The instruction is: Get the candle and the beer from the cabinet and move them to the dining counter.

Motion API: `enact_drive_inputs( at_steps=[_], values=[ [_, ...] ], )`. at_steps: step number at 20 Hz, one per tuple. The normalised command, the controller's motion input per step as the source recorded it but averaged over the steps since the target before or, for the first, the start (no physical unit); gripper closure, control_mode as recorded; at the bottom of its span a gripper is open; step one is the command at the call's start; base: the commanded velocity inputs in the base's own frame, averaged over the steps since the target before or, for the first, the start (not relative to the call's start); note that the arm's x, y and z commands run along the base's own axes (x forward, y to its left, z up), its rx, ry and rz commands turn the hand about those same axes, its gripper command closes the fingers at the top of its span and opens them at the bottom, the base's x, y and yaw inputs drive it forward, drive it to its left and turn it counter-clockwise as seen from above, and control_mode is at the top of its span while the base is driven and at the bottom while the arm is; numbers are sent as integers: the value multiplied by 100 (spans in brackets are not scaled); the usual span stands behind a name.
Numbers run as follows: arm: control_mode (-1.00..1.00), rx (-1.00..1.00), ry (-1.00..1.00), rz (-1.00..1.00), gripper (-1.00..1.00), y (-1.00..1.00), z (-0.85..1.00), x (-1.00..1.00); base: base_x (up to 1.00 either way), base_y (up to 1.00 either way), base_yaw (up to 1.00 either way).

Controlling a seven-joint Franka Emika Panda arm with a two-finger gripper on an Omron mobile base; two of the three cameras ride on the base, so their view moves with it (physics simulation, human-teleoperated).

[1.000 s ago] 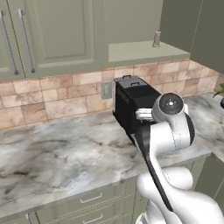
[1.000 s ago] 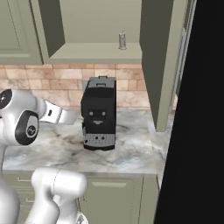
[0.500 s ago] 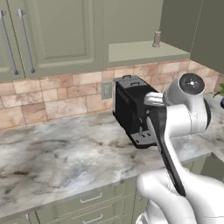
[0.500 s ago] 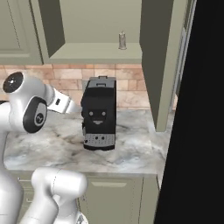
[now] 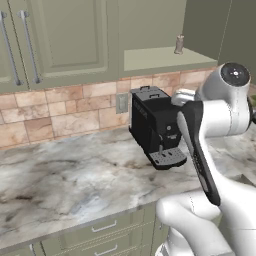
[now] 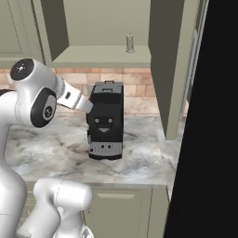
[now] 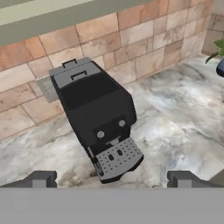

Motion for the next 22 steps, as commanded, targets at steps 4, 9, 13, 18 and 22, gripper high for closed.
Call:
enact_drive_inputs(
  at_steps=[4,9,13,18,22],
  values=[
    [-100,0,0,8,-100,-7,20,12,0,0,0],
    [-100,-3,-10,15,-100,-13,21,3,0,0,0],
    [-100,-4,-15,13,-100,-8,27,2,0,0,0],
    [-100,-7,-7,2,-100,-7,31,3,0,0,0],
    [-100,-6,0,0,-100,-7,32,13,0,0,0]
  ],
)
